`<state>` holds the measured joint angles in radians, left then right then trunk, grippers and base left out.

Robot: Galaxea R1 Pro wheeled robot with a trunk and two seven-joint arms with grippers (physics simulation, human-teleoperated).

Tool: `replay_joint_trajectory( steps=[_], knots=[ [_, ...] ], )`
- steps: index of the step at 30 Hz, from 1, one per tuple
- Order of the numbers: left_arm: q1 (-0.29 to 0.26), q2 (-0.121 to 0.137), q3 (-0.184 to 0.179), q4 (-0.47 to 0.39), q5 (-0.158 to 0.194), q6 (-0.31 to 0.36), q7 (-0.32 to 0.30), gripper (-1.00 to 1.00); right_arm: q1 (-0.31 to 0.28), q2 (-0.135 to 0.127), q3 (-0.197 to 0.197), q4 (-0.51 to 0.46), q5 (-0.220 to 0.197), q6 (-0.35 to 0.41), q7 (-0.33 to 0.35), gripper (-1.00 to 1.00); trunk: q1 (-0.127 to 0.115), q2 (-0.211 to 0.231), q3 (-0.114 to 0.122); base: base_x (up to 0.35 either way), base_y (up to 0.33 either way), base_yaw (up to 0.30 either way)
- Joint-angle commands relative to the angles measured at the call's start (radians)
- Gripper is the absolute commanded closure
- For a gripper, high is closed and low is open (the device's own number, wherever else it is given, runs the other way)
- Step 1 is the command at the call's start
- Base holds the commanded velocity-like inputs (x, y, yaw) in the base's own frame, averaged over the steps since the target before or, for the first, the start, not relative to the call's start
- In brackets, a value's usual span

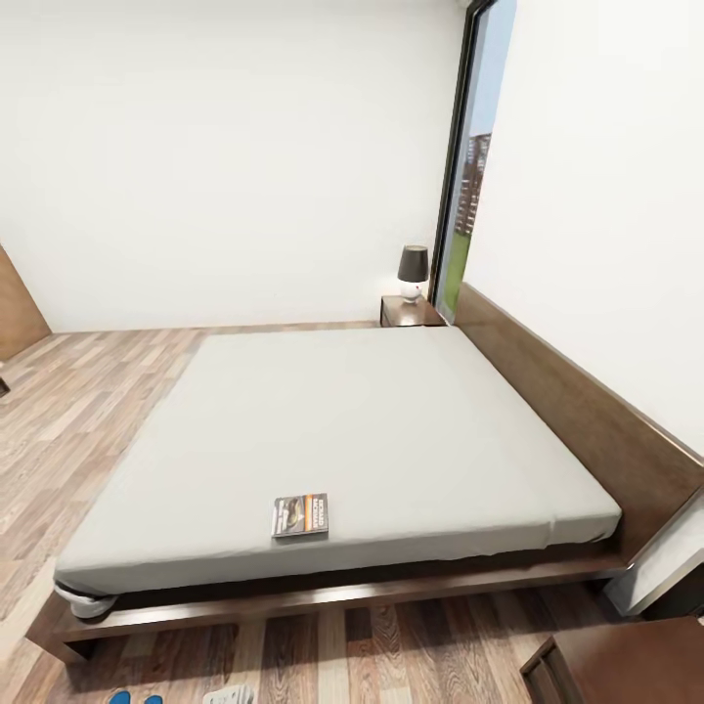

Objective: In the bedroom, move the book from the bed onto either nightstand, and place the two sandals side by side next to the bed.

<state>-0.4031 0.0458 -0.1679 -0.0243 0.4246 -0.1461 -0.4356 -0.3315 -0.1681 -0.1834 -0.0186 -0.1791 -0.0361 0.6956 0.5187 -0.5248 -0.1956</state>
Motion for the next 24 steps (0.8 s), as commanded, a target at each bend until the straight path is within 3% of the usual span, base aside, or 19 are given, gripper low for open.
replay_joint_trajectory(
  steps=[1,18,24],
  knots=[
    [-0.001,0.0,-0.009,0.001,0.008,-0.004,-0.003,-1.0,-0.001,0.0,-0.001,0.002,-0.003,-0.002,0.004,-1.0,-0.004,0.006,0.002,0.0,0.0,0.0],
    [-0.001,0.0,-0.009,0.001,0.008,-0.004,-0.003,-1.0,-0.001,0.0,-0.001,0.002,-0.003,-0.002,0.004,-1.0,-0.069,0.125,0.055,0.0,0.0,0.0],
    [-0.001,0.0,-0.009,0.001,0.008,-0.004,-0.003,-1.0,-0.001,0.0,-0.001,0.002,-0.003,-0.002,0.004,-1.0,-0.069,0.125,0.055,0.0,0.0,0.0]
  ],
)
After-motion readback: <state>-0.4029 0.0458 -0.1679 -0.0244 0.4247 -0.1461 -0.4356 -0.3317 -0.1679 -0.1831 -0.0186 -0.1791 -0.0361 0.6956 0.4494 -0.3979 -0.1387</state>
